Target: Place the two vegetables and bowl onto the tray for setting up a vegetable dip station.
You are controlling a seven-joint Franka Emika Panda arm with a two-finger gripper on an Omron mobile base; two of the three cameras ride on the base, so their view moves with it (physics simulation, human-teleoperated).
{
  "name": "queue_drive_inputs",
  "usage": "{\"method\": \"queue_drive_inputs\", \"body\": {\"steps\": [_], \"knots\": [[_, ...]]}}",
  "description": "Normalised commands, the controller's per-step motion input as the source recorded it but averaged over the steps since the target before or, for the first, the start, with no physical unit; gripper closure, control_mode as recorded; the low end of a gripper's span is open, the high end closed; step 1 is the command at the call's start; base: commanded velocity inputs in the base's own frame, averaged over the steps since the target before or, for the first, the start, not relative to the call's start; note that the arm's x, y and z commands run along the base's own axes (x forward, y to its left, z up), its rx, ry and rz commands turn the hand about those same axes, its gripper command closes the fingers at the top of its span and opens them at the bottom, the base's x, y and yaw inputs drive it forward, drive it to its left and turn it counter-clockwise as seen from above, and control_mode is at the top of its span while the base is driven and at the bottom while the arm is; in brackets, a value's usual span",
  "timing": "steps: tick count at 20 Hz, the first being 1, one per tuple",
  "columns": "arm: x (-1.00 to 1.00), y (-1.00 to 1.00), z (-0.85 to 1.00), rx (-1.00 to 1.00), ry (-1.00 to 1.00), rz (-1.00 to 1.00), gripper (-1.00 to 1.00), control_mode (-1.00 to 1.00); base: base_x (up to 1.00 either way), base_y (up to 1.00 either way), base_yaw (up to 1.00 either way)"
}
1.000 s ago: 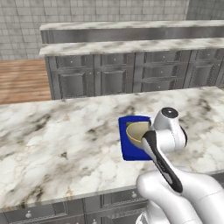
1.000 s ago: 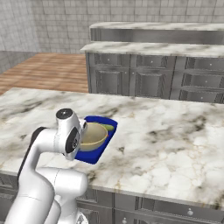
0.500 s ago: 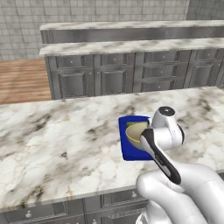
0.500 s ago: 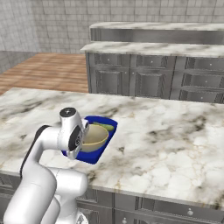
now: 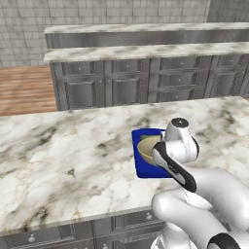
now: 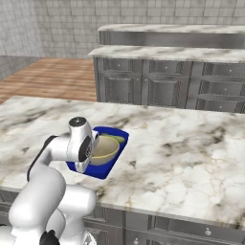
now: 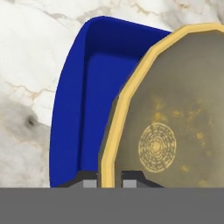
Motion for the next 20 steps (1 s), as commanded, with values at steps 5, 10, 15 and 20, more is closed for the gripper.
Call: {"method": "queue_drive_inputs", "body": {"steps": [5,10,15,20], "knots": [[0.05,0.11,-0.28,-0.01,0.0,0.0,1.0,-1.0,0.0,0.0,0.0],[0.0,0.0,-0.02,0.0,0.0,0.0,1.0,-1.0,0.0,0.0,0.0],[0.0,0.0,0.0,0.0,0.0,0.0,-1.0,-1.0,0.0,0.0,0.0],[0.0,0.0,0.01,0.0,0.0,0.0,-1.0,-1.0,0.0,0.0,0.0]]}}
